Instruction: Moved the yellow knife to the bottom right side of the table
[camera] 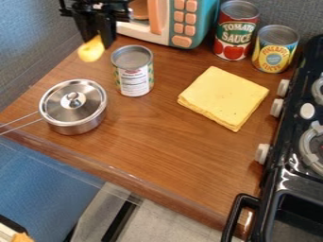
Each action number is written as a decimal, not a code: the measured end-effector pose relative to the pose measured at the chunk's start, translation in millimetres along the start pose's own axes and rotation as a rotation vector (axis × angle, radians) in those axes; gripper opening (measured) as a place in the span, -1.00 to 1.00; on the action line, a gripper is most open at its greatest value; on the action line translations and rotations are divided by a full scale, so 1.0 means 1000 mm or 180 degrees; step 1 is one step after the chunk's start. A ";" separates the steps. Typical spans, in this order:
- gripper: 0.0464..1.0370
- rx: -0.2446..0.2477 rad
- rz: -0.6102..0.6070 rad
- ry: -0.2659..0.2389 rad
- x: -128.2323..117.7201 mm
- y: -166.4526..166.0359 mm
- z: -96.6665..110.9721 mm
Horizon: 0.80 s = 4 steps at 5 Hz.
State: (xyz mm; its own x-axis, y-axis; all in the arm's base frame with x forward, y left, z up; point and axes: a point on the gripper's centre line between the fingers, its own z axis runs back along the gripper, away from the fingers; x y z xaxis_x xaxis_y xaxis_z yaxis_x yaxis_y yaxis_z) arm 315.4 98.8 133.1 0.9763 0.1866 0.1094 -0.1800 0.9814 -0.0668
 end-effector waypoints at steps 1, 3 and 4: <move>-0.43 -0.0187 0.0027 -0.0016 -0.018 -0.039 -0.001; -0.43 -0.0164 0.0157 -0.0015 -0.040 -0.096 -0.037; -0.43 0.0020 -0.0015 0.0095 -0.042 -0.118 -0.070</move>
State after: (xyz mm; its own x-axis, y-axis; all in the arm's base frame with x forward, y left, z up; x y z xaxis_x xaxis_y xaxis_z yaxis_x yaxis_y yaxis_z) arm 303.9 -28.0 67.2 0.9803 0.1806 0.0799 -0.1761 0.9825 -0.0601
